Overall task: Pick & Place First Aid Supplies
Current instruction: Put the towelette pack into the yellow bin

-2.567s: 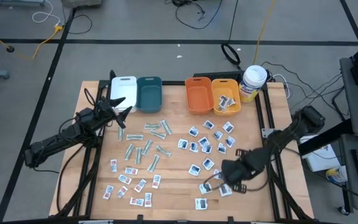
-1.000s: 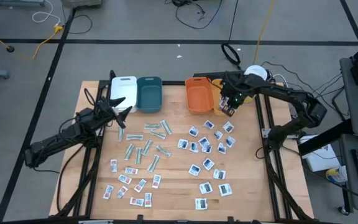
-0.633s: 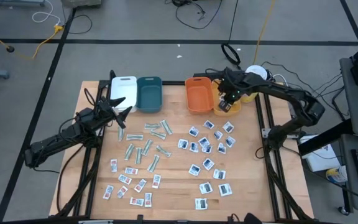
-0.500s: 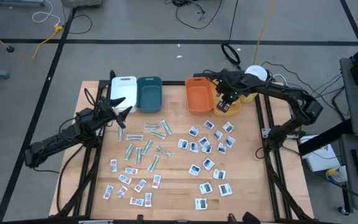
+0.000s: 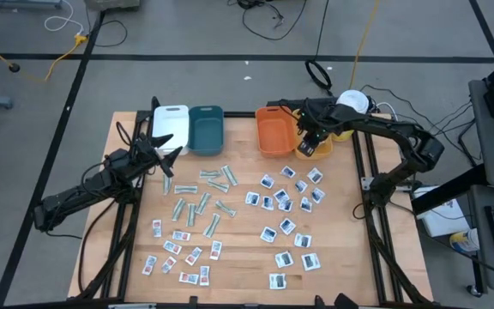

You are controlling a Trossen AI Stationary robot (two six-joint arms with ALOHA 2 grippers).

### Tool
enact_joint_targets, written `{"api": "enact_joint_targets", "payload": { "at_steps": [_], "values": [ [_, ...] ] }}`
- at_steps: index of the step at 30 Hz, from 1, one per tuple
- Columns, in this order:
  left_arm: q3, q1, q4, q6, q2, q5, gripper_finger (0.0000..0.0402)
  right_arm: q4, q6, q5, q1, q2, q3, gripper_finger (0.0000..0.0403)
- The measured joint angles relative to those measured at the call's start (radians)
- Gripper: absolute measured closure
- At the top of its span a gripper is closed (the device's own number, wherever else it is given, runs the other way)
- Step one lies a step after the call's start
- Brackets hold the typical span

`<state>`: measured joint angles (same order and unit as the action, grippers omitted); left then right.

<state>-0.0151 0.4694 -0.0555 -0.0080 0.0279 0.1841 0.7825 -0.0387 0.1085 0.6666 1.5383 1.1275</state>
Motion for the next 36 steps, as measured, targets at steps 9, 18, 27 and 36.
{"api": "enact_joint_targets", "payload": {
  "at_steps": [9, 18, 27, 36],
  "values": [
    [0.000, 0.000, 0.000, 0.000, 0.000, 0.000, 0.0105, 0.025, 0.005, -0.006, -0.006, -0.048, 0.024, 0.0217],
    [0.000, 0.000, 0.000, 0.000, 0.000, 0.000, 0.0105, 0.160, 0.057, -0.009, -0.086, -0.127, 0.049, 0.0229],
    [0.000, 0.000, 0.000, 0.000, 0.000, 0.000, 0.0105, 0.194, 0.152, -0.084, -0.262, -0.139, 0.049, 0.0229],
    [0.000, 0.000, 0.000, 0.000, 0.000, 0.000, 0.0105, 0.187, 0.263, -0.082, -0.573, -0.138, 0.049, 0.0230]
  ]
}}
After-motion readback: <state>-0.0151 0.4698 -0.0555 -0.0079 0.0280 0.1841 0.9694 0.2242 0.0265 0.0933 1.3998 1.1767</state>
